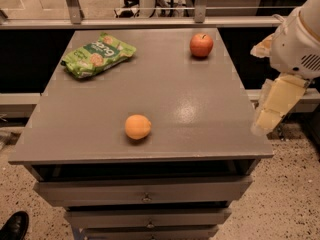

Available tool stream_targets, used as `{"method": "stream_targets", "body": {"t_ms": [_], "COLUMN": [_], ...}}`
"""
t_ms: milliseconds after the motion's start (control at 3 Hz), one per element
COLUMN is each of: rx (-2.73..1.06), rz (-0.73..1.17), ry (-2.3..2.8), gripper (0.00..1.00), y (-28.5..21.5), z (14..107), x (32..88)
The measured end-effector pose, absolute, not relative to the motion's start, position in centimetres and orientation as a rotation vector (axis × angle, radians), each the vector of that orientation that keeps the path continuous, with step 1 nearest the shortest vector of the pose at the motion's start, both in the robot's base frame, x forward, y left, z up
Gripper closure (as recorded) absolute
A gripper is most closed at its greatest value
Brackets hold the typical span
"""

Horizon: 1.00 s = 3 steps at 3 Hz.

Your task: Move orange near green rice chip bag

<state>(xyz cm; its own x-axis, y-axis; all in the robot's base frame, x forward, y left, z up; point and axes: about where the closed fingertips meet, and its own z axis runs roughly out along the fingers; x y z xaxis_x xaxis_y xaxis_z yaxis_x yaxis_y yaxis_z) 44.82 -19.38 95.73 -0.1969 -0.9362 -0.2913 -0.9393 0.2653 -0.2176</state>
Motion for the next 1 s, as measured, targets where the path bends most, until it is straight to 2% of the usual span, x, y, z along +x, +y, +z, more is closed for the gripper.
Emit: {"method": "stream_targets", "body": {"t_ms": [667, 1000], "rx": [-1.599, -1.544], "rz": [0.372, 0.494], "ry": [2.071, 1.989], "gripper": [0.0, 0.0], "y": [-11.4, -7.0], "z": [89.3, 87.8], "x": [47.3, 48.4]}}
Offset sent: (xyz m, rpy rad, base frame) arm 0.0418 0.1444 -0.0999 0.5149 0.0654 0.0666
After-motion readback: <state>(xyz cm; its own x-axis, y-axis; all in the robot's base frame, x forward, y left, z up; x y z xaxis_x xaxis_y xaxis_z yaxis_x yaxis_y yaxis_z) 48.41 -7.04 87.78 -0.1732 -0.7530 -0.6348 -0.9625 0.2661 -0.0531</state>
